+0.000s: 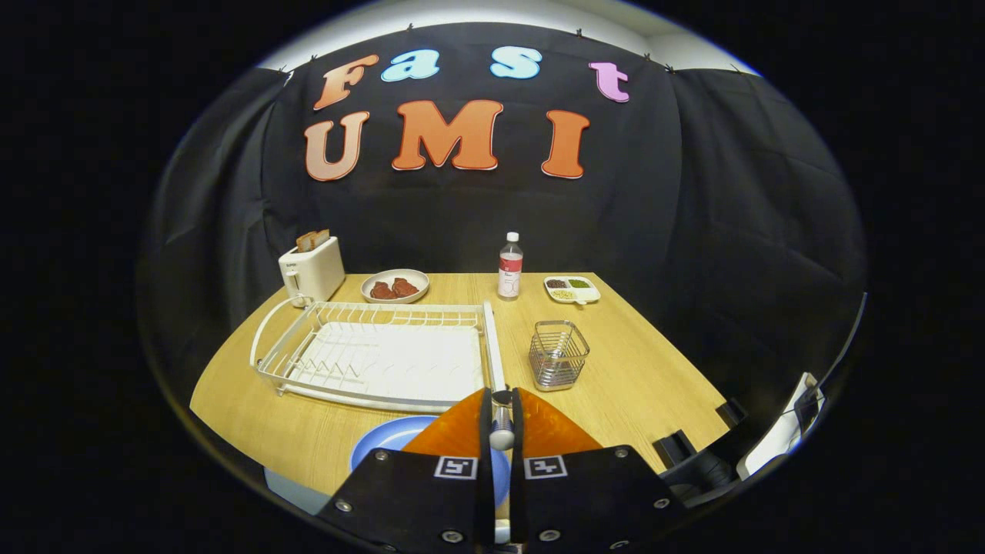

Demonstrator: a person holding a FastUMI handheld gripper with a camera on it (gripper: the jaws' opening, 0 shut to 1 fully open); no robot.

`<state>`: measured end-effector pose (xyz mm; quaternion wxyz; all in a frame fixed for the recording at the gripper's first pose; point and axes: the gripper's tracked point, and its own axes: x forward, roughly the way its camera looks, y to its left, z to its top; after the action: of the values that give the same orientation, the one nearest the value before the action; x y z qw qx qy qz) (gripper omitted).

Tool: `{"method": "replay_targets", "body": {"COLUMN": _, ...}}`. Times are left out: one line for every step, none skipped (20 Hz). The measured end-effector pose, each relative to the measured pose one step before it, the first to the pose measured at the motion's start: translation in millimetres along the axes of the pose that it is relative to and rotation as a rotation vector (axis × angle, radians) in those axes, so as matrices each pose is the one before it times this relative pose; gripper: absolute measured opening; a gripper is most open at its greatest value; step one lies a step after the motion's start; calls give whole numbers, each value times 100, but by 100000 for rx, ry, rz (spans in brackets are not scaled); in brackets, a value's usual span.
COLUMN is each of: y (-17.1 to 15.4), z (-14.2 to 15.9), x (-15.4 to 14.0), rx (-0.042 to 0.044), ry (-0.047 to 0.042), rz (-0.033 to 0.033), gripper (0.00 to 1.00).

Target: Take the plate from the dish rack, then take the spoon from the basket and place it into the plate.

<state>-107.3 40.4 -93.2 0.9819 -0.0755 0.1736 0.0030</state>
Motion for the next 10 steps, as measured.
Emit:
{"method": "replay_targets", "body": {"y": 222, "z": -409, "x": -335, "rx": 491, "ry": 451, "rz": 453, "gripper": 8}}
{"method": "replay_targets", "body": {"y": 342, "z": -364, "x": -180, "rx": 306, "ry": 490, "rz": 588, "gripper": 8}}
{"method": "replay_targets", "body": {"y": 473, "z": -512, "x": -123, "rx": 189, "ry": 626, "rz": 1142, "gripper": 8}}
{"method": "replay_targets", "body": {"y": 596, "z": -481, "x": -68, "rx": 390, "ry": 703, "rz": 1674, "gripper": 8}}
{"method": "replay_targets", "body": {"y": 682, "z": -444, "x": 78, "rx": 308, "ry": 804, "rz": 1722, "gripper": 8}}
{"method": "replay_targets", "body": {"y": 500, "z": -480, "x": 106, "rx": -13, "ry": 900, "rz": 1348, "gripper": 8}}
{"method": "replay_targets", "body": {"y": 378, "z": -497, "x": 204, "rx": -324, "ry": 1014, "rz": 934, "gripper": 8}}
{"method": "replay_targets", "body": {"y": 556, "z": -381, "x": 177, "rx": -686, "ry": 926, "rz": 1296, "gripper": 8}}
{"method": "replay_targets", "body": {"y": 500, "z": -221, "x": 85, "rx": -285, "ry": 298, "rz": 1250, "gripper": 8}}
{"method": "replay_targets", "body": {"y": 512, "z": -199, "x": 102, "rx": -396, "ry": 407, "rz": 1598, "gripper": 8}}
